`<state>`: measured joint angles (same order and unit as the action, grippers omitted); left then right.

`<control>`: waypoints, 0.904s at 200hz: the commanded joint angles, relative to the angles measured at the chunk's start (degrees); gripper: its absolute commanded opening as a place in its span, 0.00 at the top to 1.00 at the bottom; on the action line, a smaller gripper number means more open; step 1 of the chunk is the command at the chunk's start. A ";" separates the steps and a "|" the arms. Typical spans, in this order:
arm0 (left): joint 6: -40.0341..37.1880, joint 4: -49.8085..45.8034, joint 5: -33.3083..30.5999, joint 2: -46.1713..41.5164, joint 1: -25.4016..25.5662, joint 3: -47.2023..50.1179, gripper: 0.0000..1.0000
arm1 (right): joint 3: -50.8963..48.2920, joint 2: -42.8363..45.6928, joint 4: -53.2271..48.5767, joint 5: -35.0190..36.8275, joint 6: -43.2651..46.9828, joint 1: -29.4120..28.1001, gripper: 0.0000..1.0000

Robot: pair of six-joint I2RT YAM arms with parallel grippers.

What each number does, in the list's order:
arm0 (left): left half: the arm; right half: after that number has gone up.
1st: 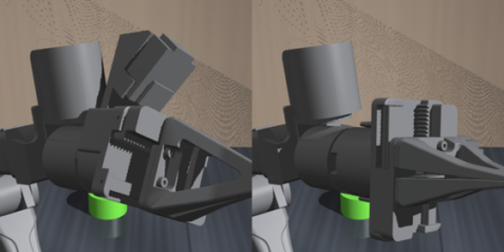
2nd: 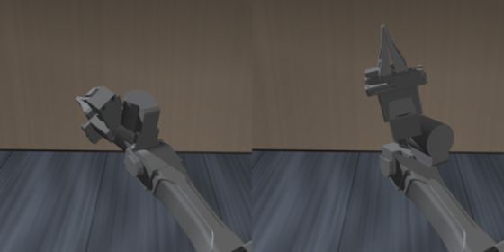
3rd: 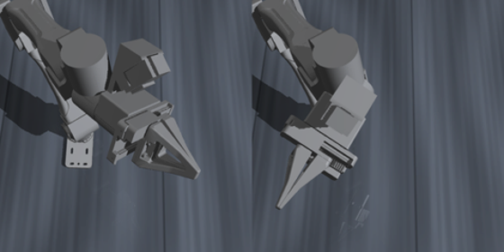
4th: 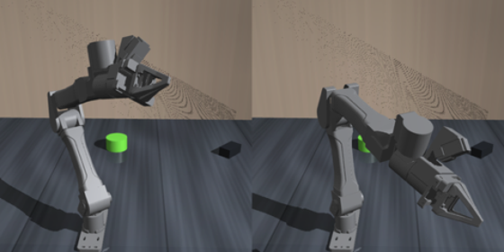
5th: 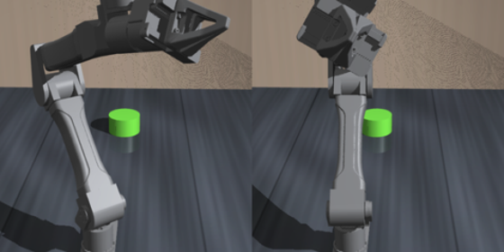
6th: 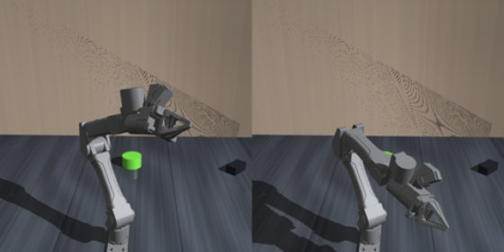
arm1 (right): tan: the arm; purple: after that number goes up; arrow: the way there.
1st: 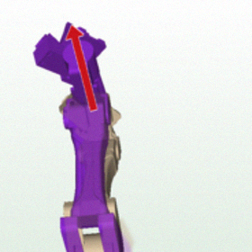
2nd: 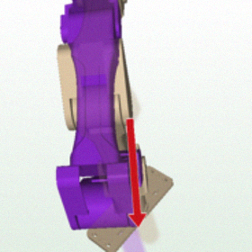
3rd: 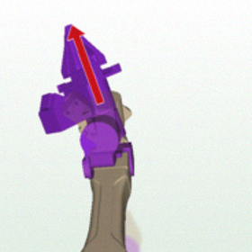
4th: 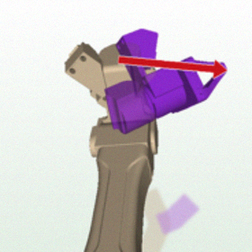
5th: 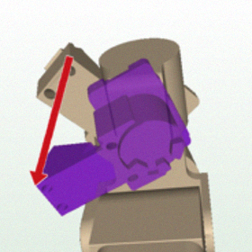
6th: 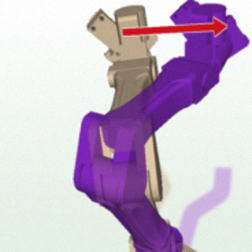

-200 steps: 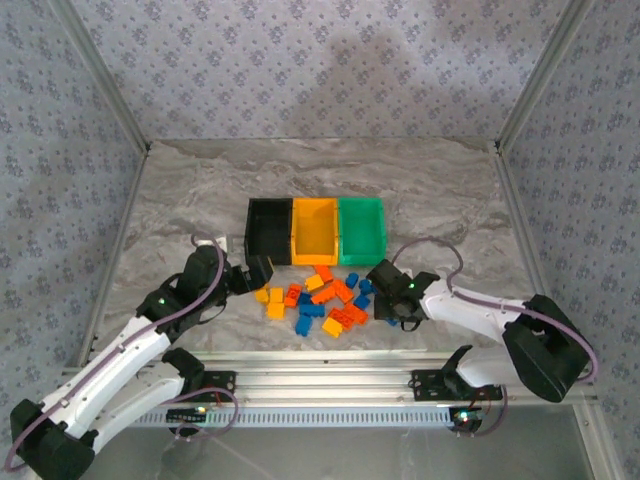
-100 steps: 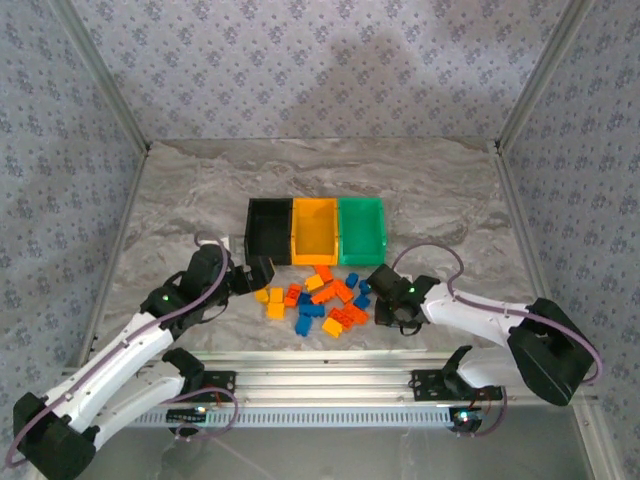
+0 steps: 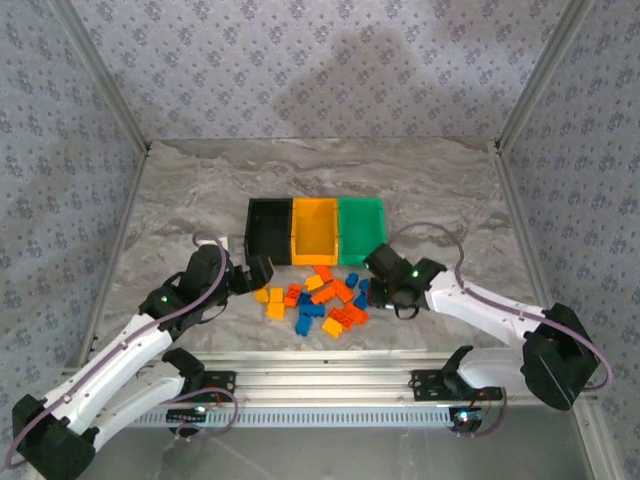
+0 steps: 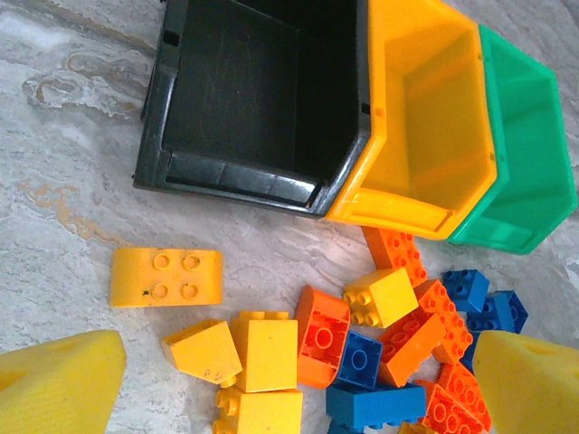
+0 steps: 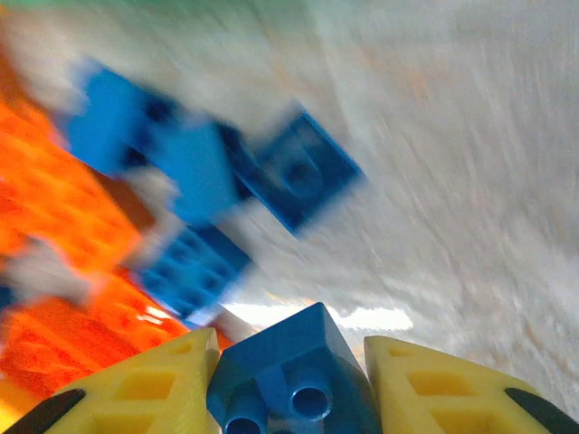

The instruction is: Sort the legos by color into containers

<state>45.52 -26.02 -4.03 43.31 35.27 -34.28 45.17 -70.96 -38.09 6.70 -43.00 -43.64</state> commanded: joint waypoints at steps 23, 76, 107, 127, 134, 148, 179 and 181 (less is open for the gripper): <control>0.18 -2.75 -2.78 -2.93 0.15 -1.31 0.02 | 17.15 -12.26 2.73 -0.52 9.92 6.19 0.71; 1.89 -4.83 -4.28 -7.76 0.07 1.32 0.02 | 30.96 -29.41 5.02 2.24 12.31 11.86 0.68; 1.65 -6.56 -4.93 -8.88 -0.37 2.32 0.02 | 35.44 -35.17 4.96 1.72 11.77 12.80 0.60; 0.65 -7.72 -4.61 -7.91 -0.72 2.10 0.02 | 36.14 -35.83 5.29 1.25 11.10 12.95 0.46; 0.24 -7.82 -4.10 -7.28 -0.88 1.98 0.02 | 36.09 -35.73 5.42 1.09 10.77 13.04 0.44; -0.81 -7.69 -2.92 -5.17 -0.94 1.52 0.03 | 35.93 -34.85 5.74 0.75 10.34 13.27 0.41; -3.31 -5.96 1.14 2.46 -0.86 0.36 0.14 | 34.07 -30.67 6.51 1.28 9.66 13.47 0.38; -3.39 -5.75 1.42 2.96 -0.82 0.36 0.15 | 33.79 -30.28 6.59 1.29 9.57 13.44 0.38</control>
<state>44.75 -32.40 -6.35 41.39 34.59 -32.18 79.33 -106.21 -32.01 7.66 -32.14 -30.61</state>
